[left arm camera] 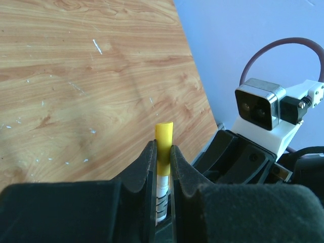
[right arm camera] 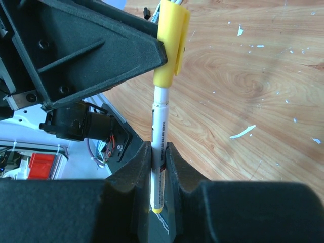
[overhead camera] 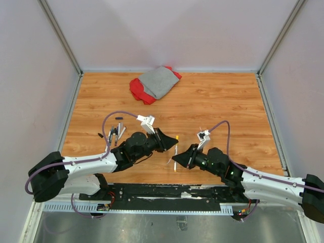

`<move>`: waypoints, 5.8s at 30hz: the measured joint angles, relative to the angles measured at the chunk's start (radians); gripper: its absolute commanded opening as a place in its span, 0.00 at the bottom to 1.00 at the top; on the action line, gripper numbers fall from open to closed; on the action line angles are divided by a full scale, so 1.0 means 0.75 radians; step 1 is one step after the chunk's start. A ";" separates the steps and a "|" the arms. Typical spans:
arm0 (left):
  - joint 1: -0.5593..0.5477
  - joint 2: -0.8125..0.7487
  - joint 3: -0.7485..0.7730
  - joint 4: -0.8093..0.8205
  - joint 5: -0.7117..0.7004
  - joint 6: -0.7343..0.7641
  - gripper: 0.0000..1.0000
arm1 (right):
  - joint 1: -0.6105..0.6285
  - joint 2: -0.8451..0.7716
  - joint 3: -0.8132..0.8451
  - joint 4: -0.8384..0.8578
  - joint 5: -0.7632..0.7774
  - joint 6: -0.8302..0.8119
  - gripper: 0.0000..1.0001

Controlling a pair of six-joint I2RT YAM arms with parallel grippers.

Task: Insert the pens into the pen caps
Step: Insert the pen cap onto the pen, then press the pen cap onto the pen.

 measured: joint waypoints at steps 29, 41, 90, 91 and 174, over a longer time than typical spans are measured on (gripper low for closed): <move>0.004 -0.211 -0.035 -0.129 -0.082 0.056 0.73 | -0.126 -0.087 0.070 -0.080 -0.026 -0.098 0.01; 0.004 -0.230 -0.017 -0.186 -0.124 0.080 0.75 | -0.126 -0.096 0.071 -0.104 -0.191 -0.183 0.00; -0.054 0.154 0.470 -0.687 -0.294 0.009 0.13 | -0.126 0.052 0.351 -0.585 0.018 -0.570 0.00; -0.054 0.154 0.470 -0.676 -0.287 0.005 0.10 | -0.126 0.052 0.351 -0.585 0.018 -0.570 0.00; -0.204 0.002 0.422 -0.404 -0.448 0.012 0.62 | -0.266 0.134 0.607 -0.608 0.041 -0.953 0.01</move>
